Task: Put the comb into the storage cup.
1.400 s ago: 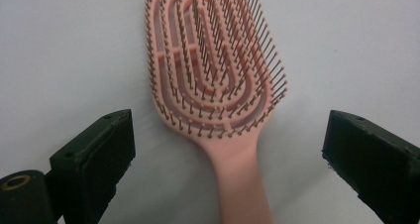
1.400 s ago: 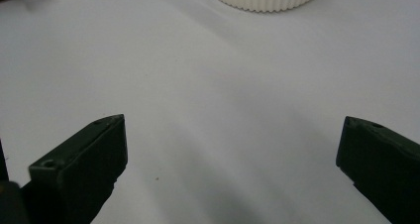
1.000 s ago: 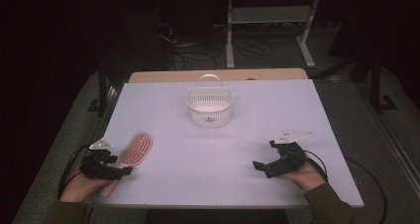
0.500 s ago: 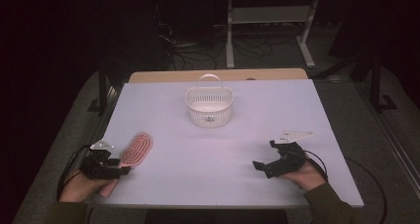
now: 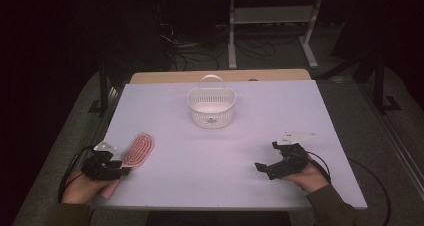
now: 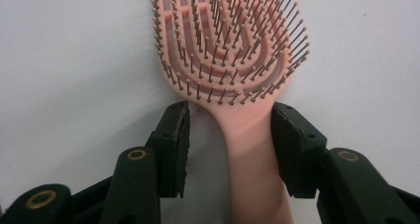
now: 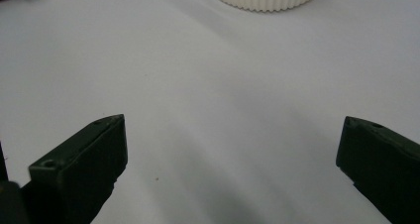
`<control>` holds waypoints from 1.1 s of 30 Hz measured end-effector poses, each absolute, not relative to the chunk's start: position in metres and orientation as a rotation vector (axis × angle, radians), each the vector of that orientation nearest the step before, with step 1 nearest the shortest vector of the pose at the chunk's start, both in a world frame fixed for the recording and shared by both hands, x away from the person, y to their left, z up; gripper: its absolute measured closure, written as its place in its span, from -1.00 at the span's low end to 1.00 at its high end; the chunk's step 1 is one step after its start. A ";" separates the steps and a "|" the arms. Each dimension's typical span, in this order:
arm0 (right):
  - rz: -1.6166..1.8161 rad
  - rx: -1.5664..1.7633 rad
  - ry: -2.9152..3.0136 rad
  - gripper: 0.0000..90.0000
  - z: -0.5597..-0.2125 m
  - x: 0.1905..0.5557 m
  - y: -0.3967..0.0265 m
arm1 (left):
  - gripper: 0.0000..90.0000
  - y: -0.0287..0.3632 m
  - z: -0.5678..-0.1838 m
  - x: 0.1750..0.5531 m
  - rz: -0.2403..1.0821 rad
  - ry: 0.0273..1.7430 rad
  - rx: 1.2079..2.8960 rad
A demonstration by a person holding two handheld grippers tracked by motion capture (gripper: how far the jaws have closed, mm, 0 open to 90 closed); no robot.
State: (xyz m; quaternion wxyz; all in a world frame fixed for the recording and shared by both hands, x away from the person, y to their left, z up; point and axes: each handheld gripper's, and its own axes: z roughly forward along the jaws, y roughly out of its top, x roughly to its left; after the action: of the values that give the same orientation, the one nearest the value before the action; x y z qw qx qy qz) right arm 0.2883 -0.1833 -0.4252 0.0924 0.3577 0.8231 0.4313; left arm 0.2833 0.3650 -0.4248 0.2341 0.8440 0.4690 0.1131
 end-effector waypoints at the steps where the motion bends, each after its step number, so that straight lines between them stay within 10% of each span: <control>1: 1.280 1.061 2.445 -1.00 -0.425 0.288 -0.183 | 0.21 0.365 -0.425 0.283 0.313 1.287 2.319; 33: 1.280 1.058 2.445 -1.00 -0.425 0.288 -0.183 | 0.55 0.361 -0.425 0.284 0.371 1.308 2.335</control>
State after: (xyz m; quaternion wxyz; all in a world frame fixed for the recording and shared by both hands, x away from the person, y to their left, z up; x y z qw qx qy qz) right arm 0.2879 -0.1834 -0.4252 0.0925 0.3565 0.8237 0.4312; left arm 0.2835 0.3611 -0.4248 0.2182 0.8434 0.4724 0.1341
